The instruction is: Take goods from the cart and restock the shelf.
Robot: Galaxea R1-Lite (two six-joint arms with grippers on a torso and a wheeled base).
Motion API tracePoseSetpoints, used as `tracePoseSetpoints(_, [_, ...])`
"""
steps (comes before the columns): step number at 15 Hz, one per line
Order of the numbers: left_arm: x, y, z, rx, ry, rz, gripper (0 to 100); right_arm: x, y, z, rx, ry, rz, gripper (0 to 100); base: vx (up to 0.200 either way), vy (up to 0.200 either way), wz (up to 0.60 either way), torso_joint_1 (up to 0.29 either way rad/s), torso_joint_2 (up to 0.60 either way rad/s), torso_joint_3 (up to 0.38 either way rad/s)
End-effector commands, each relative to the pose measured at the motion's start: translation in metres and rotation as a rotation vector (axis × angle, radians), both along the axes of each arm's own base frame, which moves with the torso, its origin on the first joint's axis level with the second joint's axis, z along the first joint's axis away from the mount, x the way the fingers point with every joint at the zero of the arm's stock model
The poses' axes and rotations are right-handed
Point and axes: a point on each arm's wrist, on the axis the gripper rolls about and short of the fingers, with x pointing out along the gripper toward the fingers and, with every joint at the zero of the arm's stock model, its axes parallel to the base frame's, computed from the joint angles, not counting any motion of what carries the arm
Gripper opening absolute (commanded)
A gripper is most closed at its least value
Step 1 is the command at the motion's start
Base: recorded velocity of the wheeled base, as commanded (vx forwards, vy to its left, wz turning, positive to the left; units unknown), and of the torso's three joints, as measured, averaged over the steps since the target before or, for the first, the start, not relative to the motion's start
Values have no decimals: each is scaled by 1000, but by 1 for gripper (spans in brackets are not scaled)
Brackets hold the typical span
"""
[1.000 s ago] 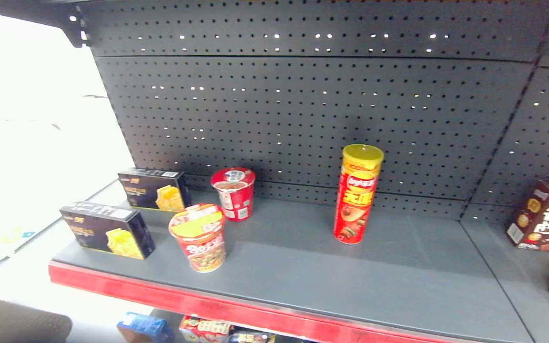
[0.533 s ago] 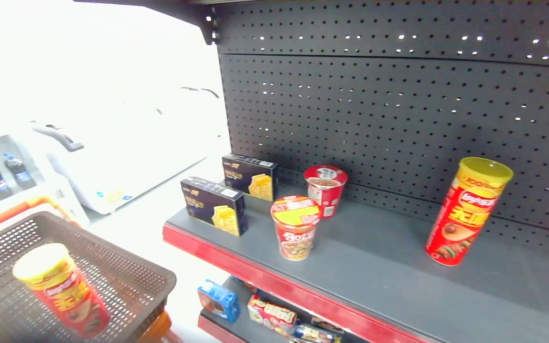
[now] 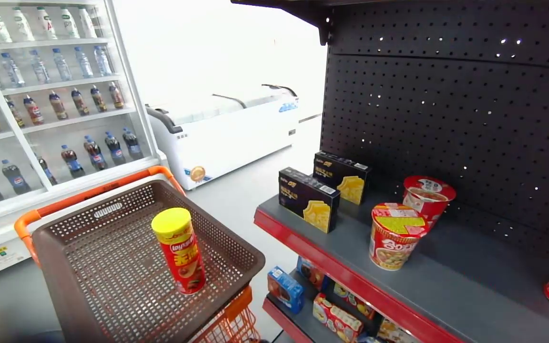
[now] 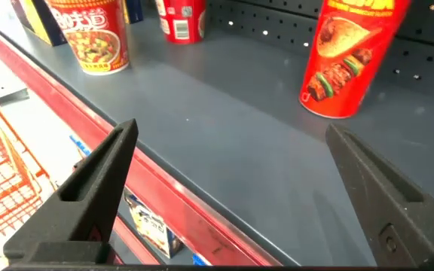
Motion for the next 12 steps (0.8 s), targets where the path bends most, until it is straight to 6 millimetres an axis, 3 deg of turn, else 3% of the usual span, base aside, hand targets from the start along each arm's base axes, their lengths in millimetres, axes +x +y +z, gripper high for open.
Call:
tracePoseSetpoints(1, [0, 0, 0, 2, 0, -6, 100, 0, 0, 0, 0, -1, 0, 100, 0, 0, 0, 0, 0, 0])
tracePoseSetpoints(10, [0, 0, 1, 10, 4, -20, 100, 0, 0, 0, 0, 1, 0, 100, 0, 0, 0, 0, 0, 0])
tracePoseSetpoints(12, [6, 1, 2, 63, 77, 114, 100, 0, 0, 0, 0, 2, 0, 100, 0, 0, 0, 0, 0, 0])
